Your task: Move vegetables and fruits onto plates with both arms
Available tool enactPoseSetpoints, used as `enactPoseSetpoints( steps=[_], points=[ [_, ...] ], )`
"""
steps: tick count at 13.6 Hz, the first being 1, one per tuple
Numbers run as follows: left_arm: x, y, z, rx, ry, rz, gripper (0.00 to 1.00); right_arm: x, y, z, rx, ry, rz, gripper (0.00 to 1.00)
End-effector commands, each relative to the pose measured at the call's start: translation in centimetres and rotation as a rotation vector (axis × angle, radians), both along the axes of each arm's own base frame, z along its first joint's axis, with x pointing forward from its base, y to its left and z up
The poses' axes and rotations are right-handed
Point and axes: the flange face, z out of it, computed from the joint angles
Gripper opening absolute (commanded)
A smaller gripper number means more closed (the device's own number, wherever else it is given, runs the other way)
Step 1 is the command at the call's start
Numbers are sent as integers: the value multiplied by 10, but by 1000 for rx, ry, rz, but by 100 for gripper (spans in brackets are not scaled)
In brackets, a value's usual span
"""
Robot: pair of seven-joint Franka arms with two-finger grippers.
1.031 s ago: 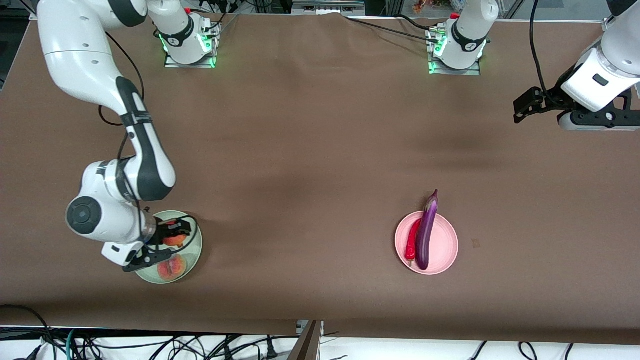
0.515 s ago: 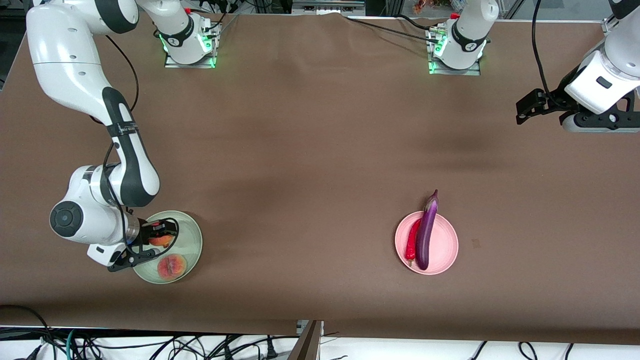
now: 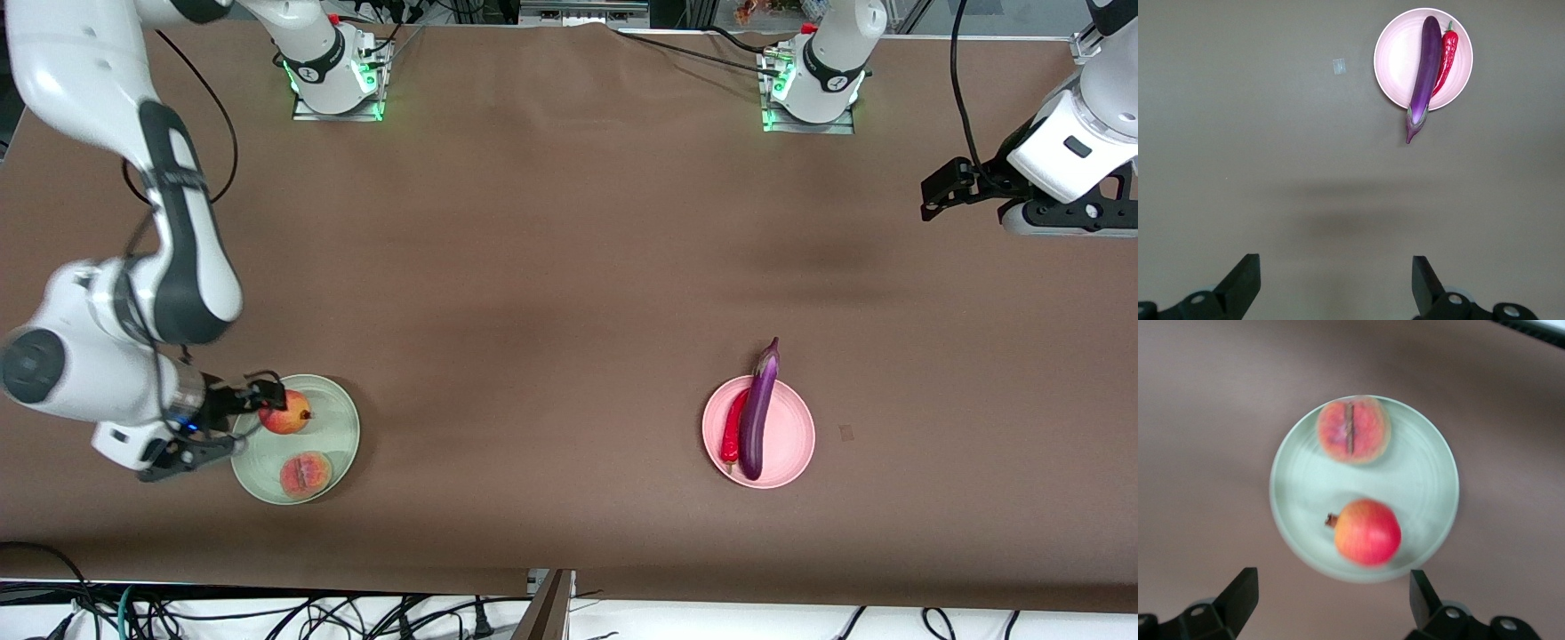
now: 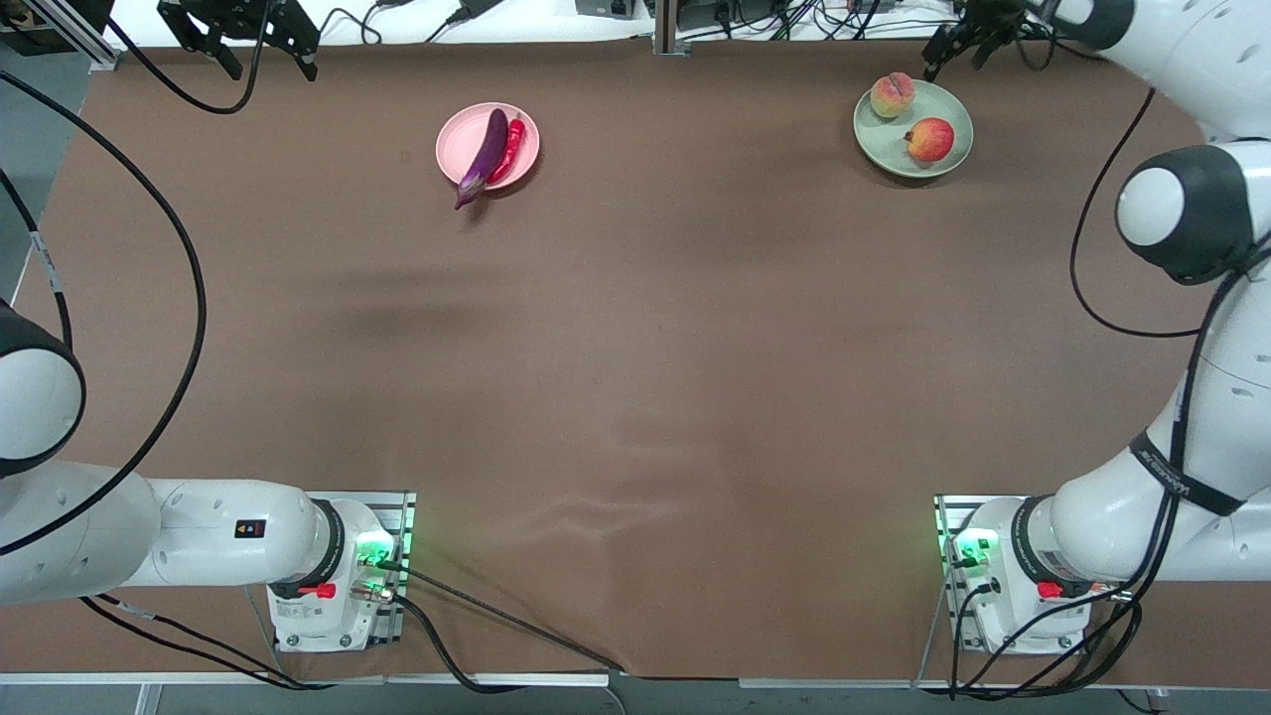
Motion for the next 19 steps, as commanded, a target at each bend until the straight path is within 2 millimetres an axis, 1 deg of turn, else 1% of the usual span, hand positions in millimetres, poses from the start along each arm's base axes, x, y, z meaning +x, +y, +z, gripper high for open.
enactPoseSetpoints(
  steps=[1,2,4,5,7,9,10,11,12,13,14,15,19],
  points=[
    [0,2,2,-3,2,-22,100,-32,-5,73,4,45,5,100],
    [0,2,2,-3,2,-22,100,-43,-6,95,-11,54,1,100],
    [0,2,2,-3,2,-22,100,-69,-4,142,-35,68,-65,100],
    [0,2,2,-3,2,-22,100,-79,-6,154,-82,70,-125,100],
    [0,2,2,-3,2,-22,100,-107,-2,168,-115,79,-234,100],
    [0,0,2,-3,2,-25,100,-136,-4,170,-123,100,-253,100],
    [0,2,2,-3,2,-22,100,-145,-4,168,-126,101,-249,100],
    [0,2,2,-3,2,-24,100,-152,-2,181,-120,76,-247,100],
    [0,2,2,-3,2,-24,100,-162,-5,205,-112,29,-257,100],
    [0,2,2,-3,2,-24,100,-167,-6,217,-112,3,-256,100],
    [0,2,2,-3,2,-24,100,-168,-6,218,-111,7,-252,100],
    [0,2,2,-3,2,-24,100,-171,-7,223,-114,4,-257,100],
    [0,2,2,-3,2,-24,100,-177,-8,220,-122,49,-274,100]
  ],
)
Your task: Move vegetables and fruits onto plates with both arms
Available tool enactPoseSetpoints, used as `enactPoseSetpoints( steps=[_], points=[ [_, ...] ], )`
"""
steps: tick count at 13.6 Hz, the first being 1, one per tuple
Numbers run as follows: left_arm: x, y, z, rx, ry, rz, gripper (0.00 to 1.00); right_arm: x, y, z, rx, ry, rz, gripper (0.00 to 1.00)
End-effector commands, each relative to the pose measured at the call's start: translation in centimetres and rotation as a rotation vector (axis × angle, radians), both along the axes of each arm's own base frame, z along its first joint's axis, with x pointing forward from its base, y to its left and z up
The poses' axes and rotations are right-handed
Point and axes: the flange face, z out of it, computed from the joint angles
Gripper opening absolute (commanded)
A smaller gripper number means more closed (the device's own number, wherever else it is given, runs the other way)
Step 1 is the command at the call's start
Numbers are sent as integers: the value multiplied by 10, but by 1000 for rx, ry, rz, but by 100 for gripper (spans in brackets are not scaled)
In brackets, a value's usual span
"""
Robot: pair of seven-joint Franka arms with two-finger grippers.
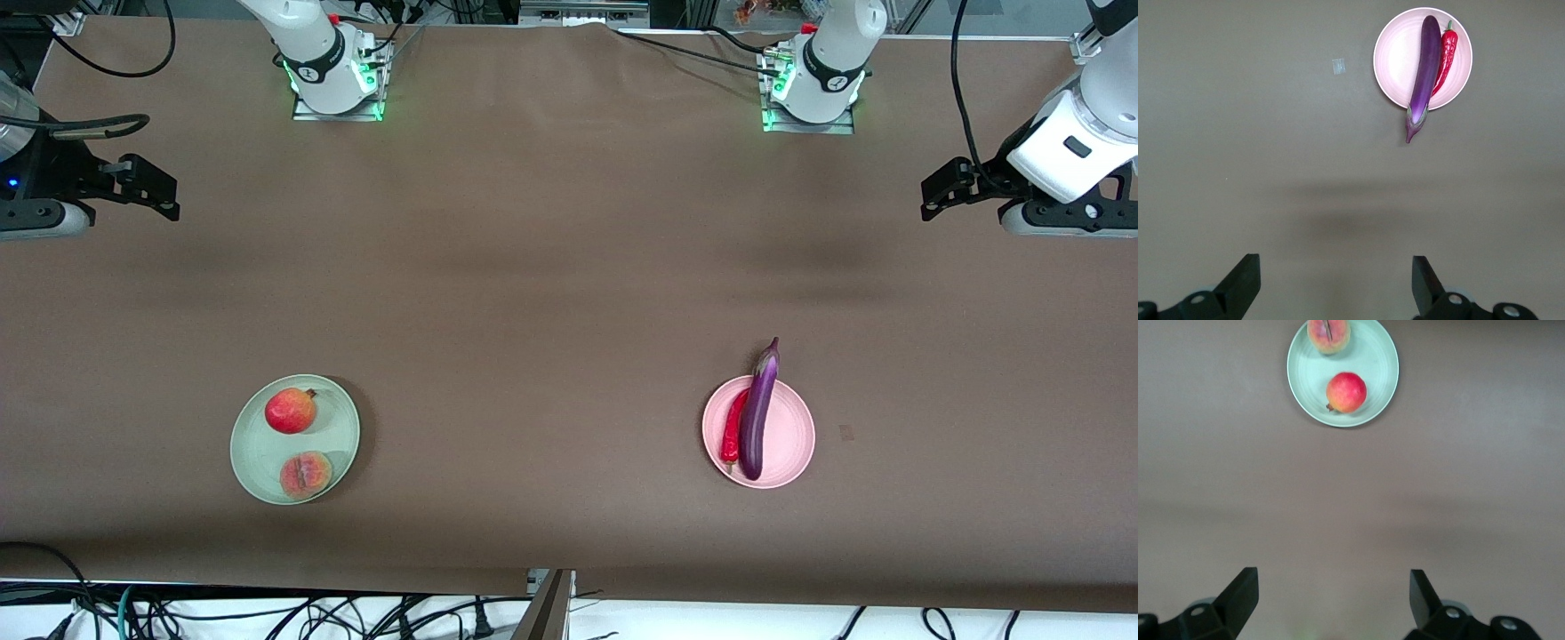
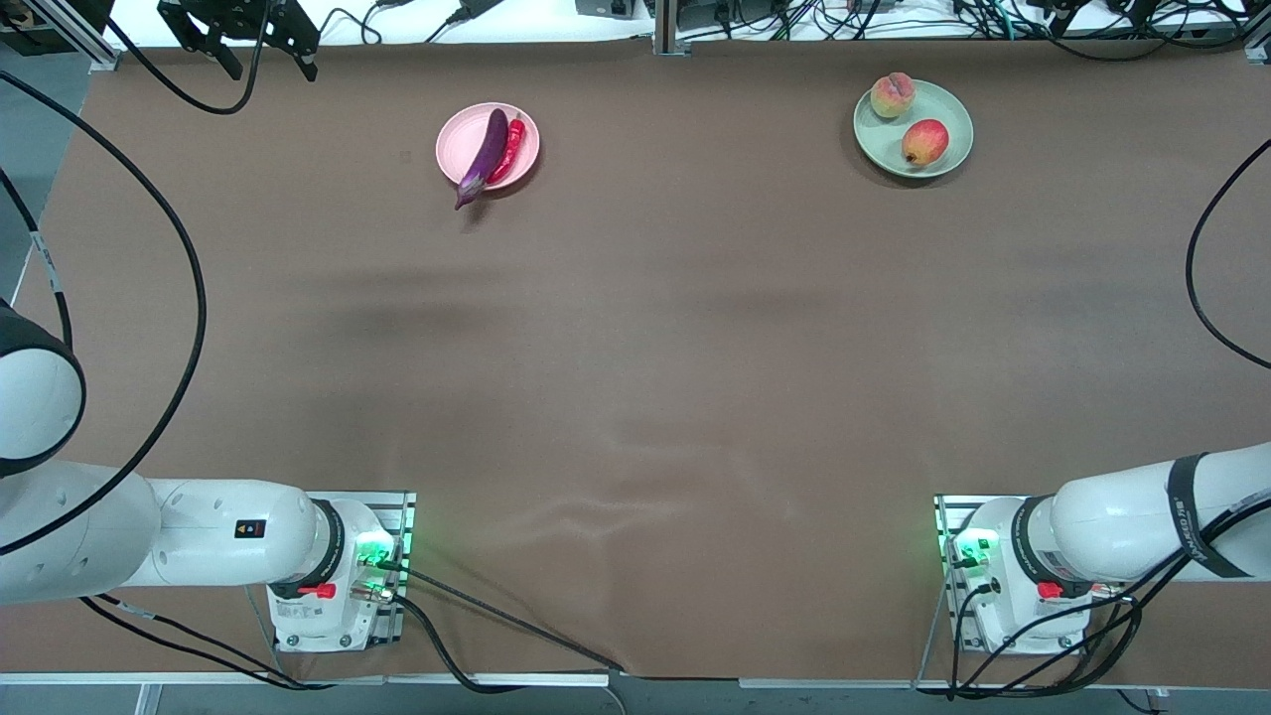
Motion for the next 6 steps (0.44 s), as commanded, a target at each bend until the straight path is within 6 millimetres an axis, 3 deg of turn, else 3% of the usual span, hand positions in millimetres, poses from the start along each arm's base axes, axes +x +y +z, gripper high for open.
enactPoseSetpoints(
  steps=[1,6],
  points=[
    [0,2,2,-3,2,-19,100,-6,-4,-1,-12,17,-27,100],
    [0,2,2,-3,2,-19,100,1,-4,-5,-8,24,-15,100]
  ],
)
